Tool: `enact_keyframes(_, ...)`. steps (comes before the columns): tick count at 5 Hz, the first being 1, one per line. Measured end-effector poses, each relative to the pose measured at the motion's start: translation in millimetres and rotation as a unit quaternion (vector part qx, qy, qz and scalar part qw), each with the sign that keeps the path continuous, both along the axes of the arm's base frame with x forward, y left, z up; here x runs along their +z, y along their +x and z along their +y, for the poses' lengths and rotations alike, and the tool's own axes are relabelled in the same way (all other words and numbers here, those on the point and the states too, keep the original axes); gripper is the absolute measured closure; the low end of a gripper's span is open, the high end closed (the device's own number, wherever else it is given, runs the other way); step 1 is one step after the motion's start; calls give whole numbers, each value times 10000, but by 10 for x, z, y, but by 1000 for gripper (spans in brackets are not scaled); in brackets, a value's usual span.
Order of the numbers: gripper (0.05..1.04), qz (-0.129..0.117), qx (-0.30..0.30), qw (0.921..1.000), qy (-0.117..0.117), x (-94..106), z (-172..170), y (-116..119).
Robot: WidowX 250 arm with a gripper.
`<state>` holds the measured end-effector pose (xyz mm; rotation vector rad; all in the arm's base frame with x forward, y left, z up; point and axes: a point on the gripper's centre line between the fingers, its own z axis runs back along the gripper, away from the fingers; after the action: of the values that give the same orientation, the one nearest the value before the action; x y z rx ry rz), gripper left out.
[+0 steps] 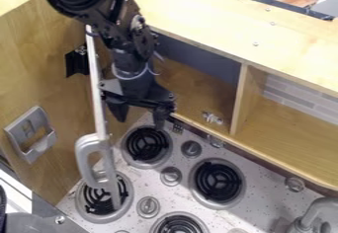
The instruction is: Open microwave
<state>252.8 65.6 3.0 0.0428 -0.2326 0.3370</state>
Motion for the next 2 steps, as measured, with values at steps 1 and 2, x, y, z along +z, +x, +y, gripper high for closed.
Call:
enact_keyframes(1, 84, -105, 184, 9998, 61, 54, 106, -2)
enact_keyframes(2, 84, -100, 327, 9993, 138, 56, 186, -22)
